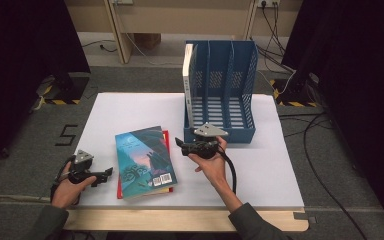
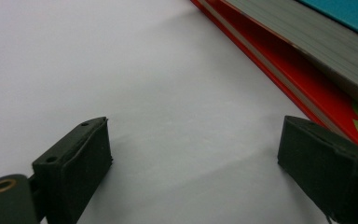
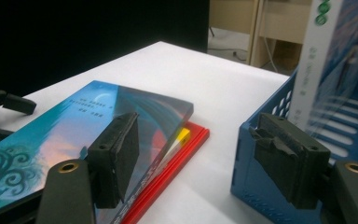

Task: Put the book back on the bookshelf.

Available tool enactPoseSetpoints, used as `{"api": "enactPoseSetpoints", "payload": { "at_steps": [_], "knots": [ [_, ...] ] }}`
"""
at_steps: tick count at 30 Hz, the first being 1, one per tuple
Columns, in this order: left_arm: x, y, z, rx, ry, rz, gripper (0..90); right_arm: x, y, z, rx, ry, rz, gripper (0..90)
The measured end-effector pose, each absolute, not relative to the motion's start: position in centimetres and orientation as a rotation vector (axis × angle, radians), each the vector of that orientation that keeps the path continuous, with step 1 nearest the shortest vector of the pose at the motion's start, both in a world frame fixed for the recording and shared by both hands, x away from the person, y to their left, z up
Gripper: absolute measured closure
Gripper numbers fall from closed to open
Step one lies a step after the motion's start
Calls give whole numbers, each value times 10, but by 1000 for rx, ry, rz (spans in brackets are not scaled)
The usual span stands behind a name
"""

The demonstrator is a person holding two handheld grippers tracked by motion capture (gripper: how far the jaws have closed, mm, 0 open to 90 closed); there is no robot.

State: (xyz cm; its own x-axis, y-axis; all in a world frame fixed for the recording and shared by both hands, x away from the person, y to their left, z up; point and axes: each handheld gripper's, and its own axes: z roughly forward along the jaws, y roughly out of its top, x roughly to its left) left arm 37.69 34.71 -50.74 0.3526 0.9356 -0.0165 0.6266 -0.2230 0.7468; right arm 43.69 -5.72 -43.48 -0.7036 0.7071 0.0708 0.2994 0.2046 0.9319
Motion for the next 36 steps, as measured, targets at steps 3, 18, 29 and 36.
{"api": "enactPoseSetpoints", "payload": {
  "at_steps": [3, 18, 29, 36],
  "knots": [
    [377, 347, -507, 1947, 1358, 590, 86, 437, -54, -439, 936, 2141, 1488, 306],
    [374, 347, -505, 1953, 1333, 578, 146, 441, -46, -453, 978, 2233, 1514, 277],
    [364, 334, -490, 1828, 1272, 507, 146, 443, -41, -463, 1004, 2282, 1530, 277],
    [362, 327, -491, 1859, 1264, 518, 149, 444, -37, -469, 1020, 2327, 1534, 276]
  ]
}}
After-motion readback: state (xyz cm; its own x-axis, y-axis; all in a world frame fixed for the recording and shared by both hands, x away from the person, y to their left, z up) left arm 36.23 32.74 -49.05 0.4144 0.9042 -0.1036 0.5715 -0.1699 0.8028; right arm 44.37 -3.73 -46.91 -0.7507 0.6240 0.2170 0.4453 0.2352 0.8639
